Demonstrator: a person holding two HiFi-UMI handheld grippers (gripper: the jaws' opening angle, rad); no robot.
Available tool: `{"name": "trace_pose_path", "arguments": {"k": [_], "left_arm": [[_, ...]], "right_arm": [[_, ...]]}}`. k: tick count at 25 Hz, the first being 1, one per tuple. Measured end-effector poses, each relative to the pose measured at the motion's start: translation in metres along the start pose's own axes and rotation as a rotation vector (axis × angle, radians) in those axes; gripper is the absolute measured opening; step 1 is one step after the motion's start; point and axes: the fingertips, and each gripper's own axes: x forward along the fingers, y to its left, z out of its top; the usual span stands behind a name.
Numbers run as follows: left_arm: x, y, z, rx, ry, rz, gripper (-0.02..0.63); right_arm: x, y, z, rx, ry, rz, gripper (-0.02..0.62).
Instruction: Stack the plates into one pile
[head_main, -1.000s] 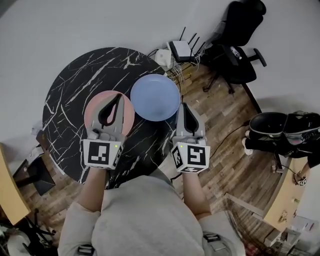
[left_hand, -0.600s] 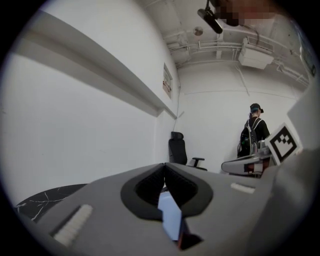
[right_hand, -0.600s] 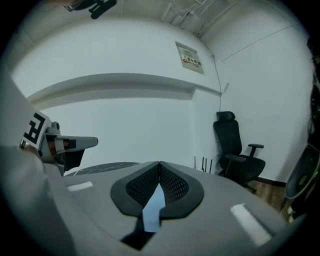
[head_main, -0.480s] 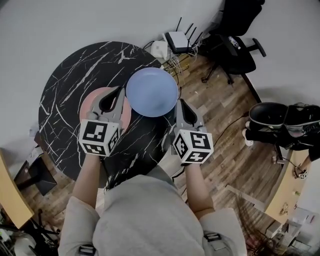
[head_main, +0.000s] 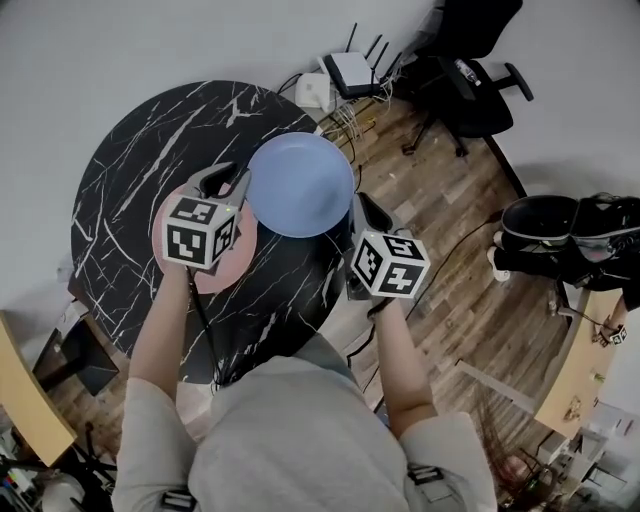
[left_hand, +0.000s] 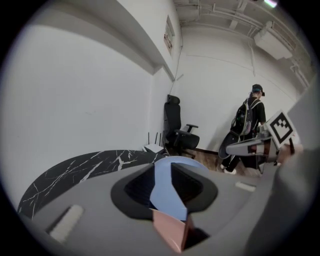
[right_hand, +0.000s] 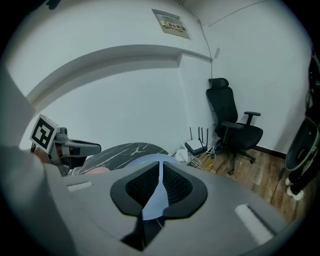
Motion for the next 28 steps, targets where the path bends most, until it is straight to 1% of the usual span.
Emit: {"name": "trace_pose_path", "arguments": {"k": [1,4,6,11,14,18,20,23,28], "left_arm": [[0.008,0.003,-0.004,0.002,0.033,0.002,0.167],[0.033,0.007,-0.019,0.002,0.128,0.002,0.189],[0.047,0.011,-0.029,0.022,0.181,0.010,0.198],[0.078,0.026,-0.050,0.074,0.279,0.045,0.206],[0.090,0.026,-0.056,0.077,0.323,0.043,0.206],[0.107,0.028,-0.066,0.136,0.363,0.046,0.206],[0.112,0.030,-0.072,0.146,0.390,0.057,0.206],[0.119,0.033,-0.074,0.156,0.402,0.072,0.206],[0.124,0.030,-0.084,0.226,0.461,0.071,0.202]], "right_arm": [[0.005,-0.005,-0.004,0.004,0.016,-0.013,0.008],[0.019,-0.019,-0.019,0.017,0.067,-0.044,0.009],[0.027,-0.027,-0.028,0.026,0.098,-0.063,0.013],[0.043,-0.040,-0.050,0.044,0.165,-0.092,0.043],[0.053,-0.045,-0.060,0.073,0.198,-0.098,0.059],[0.061,-0.053,-0.072,0.097,0.237,-0.114,0.077],[0.065,-0.056,-0.078,0.111,0.256,-0.114,0.083],[0.071,-0.060,-0.086,0.123,0.282,-0.116,0.087],[0.080,-0.059,-0.097,0.129,0.310,-0.116,0.086]]}}
